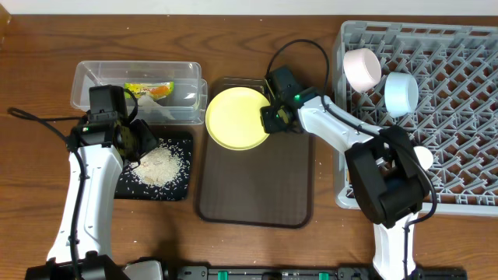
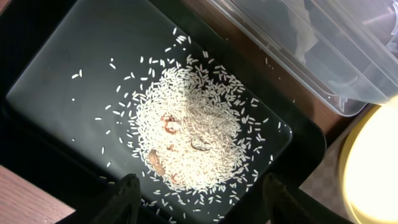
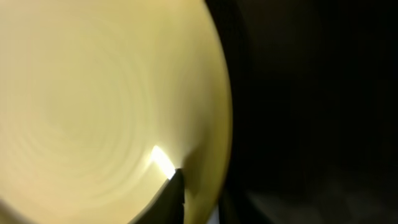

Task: Sort waste into correct bins and load items into the dishwasher rack
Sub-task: 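Reach the right gripper to the yellow plate rim and grasp it, then lift the yellow plate and stand it upright in the rack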

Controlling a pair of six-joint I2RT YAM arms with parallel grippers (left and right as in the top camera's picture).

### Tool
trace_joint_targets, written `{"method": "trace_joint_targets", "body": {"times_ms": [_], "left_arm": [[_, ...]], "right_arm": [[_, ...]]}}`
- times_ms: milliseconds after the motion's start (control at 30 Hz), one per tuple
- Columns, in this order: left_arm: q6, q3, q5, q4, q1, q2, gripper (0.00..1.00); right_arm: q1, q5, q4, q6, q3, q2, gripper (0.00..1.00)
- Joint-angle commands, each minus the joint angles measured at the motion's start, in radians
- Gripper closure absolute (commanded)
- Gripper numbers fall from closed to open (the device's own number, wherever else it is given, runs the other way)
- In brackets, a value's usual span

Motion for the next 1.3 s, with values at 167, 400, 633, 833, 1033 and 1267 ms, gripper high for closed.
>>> {"method": "trace_joint_targets", "body": {"times_ms": [167, 400, 633, 833, 1033, 1267], "left_arm": [[-0.009, 0.007, -0.004, -0.007, 0.004, -0.003, 0.34], [-0.009, 0.007, -0.004, -0.006, 0.004, -0.003, 0.34], [-0.009, 0.007, -0.005, -0.006, 0.004, -0.003, 0.34], [-0.009, 0.007, -0.005, 0.001, 0.004, -0.003, 0.34], [-0.009, 0.007, -0.005, 0.021, 0.004, -0.003, 0.34], [-0.009, 0.007, -0.005, 0.020, 0.004, -0.003, 0.34]], "right_arm": [[-0.047, 0.044, -0.026, 0.003, 0.024, -0.051, 0.99], [-0.146, 0.202, -0.075, -0.087, 0.055, -0.286, 0.99], [-0.262, 0.426, -0.228, -0.155, 0.055, -0.544, 0.99], [-0.344, 0.702, -0.405, -0.155, 0.055, -0.663, 0.99], [-0.369, 0.859, -0.563, -0.152, 0.050, -0.657, 0.99], [-0.368, 0.859, -0.668, -0.102, 0.050, -0.583, 0.99]]}}
